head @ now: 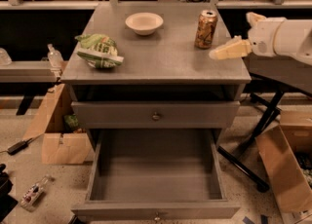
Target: Place orange can into middle drawer
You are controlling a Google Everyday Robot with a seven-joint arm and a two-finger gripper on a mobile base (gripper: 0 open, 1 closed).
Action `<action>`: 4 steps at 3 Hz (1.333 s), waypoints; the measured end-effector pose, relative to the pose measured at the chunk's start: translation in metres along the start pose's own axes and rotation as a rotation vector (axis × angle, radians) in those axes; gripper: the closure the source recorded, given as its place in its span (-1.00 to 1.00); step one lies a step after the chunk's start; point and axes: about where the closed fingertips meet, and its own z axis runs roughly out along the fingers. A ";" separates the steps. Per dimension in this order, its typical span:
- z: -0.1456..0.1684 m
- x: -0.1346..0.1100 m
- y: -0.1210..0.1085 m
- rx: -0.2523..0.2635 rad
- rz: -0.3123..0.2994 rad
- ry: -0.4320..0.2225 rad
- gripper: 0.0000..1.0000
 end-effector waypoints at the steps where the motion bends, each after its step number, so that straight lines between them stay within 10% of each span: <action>1: 0.025 -0.002 -0.017 0.001 0.005 -0.073 -1.00; 4: 0.099 0.010 -0.067 0.065 0.231 -0.082 -1.00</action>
Offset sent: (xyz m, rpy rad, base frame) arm 0.1047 -0.0124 -0.0023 0.1666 -0.0463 -0.0397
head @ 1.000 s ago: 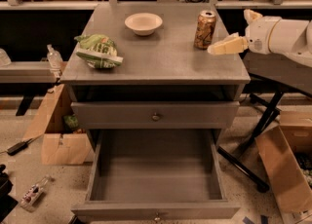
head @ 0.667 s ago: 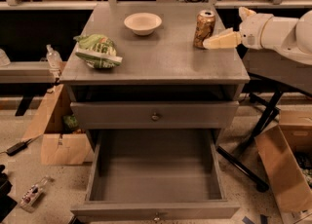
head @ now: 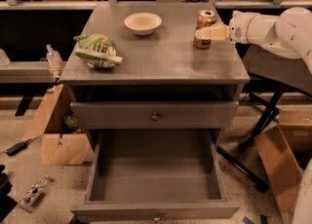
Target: Place orange can into middle drawer
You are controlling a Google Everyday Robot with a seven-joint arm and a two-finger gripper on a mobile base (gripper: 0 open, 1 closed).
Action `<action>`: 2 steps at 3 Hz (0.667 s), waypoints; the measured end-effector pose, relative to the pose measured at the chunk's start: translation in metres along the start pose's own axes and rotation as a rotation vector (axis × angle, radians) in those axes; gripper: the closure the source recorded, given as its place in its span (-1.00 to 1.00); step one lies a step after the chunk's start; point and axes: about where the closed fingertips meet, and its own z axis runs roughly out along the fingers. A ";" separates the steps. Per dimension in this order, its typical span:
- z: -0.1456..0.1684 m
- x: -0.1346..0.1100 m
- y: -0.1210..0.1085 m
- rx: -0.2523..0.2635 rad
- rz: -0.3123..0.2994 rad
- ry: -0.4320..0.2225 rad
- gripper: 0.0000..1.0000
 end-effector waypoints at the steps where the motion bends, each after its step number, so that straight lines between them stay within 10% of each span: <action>1: 0.022 0.000 0.002 -0.020 0.054 -0.010 -1.00; 2: 0.040 -0.007 0.010 -0.051 0.068 -0.027 -0.62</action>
Offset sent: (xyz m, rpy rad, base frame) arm 0.0403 0.0436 0.0022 0.1051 0.0232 0.0613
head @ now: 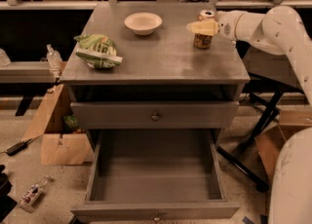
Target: Place orange can into middle drawer
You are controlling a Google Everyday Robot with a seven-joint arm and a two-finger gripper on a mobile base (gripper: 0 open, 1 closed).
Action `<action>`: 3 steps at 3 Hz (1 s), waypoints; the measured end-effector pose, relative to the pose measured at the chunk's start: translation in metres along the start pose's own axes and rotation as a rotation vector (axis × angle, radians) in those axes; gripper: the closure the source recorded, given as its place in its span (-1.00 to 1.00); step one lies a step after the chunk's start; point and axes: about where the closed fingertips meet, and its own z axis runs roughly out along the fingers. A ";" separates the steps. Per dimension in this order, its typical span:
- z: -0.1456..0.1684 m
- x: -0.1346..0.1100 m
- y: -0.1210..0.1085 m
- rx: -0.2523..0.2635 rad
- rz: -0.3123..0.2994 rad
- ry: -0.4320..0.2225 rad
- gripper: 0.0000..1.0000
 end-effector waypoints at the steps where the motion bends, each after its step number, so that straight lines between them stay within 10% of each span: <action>1: 0.013 0.000 0.006 -0.017 0.009 -0.004 -0.16; 3: 0.016 -0.002 0.014 -0.034 -0.001 -0.003 0.92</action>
Offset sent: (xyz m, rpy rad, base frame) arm 0.0058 0.0110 -0.0025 0.0109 0.0038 0.0136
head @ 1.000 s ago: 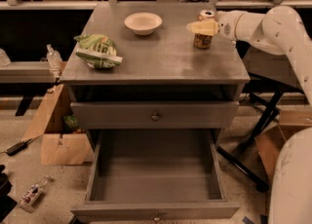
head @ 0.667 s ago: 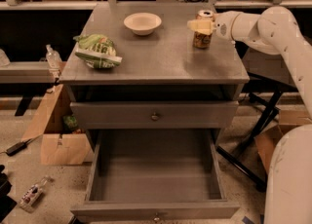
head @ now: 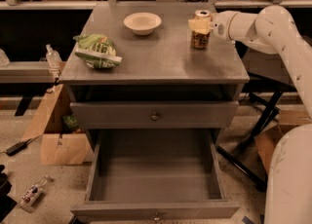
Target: Place orange can into middle drawer
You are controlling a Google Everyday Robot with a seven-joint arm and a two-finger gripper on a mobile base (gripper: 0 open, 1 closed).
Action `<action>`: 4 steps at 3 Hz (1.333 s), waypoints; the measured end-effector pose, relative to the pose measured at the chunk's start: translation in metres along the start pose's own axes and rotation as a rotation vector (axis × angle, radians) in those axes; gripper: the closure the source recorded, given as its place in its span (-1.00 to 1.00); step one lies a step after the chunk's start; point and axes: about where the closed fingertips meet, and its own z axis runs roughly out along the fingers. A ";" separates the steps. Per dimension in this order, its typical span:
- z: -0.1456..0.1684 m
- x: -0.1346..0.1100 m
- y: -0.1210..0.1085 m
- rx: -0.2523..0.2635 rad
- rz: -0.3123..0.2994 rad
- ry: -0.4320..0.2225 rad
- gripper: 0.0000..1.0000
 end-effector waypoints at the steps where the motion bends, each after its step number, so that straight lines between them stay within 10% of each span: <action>1: -0.006 -0.010 0.012 -0.022 -0.032 -0.001 1.00; 3: -0.140 -0.067 0.098 -0.039 -0.170 -0.041 1.00; 4: -0.186 -0.046 0.141 -0.089 -0.187 -0.015 1.00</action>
Offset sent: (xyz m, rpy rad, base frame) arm -0.1631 0.0138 0.0896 -0.1112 -0.1029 0.1321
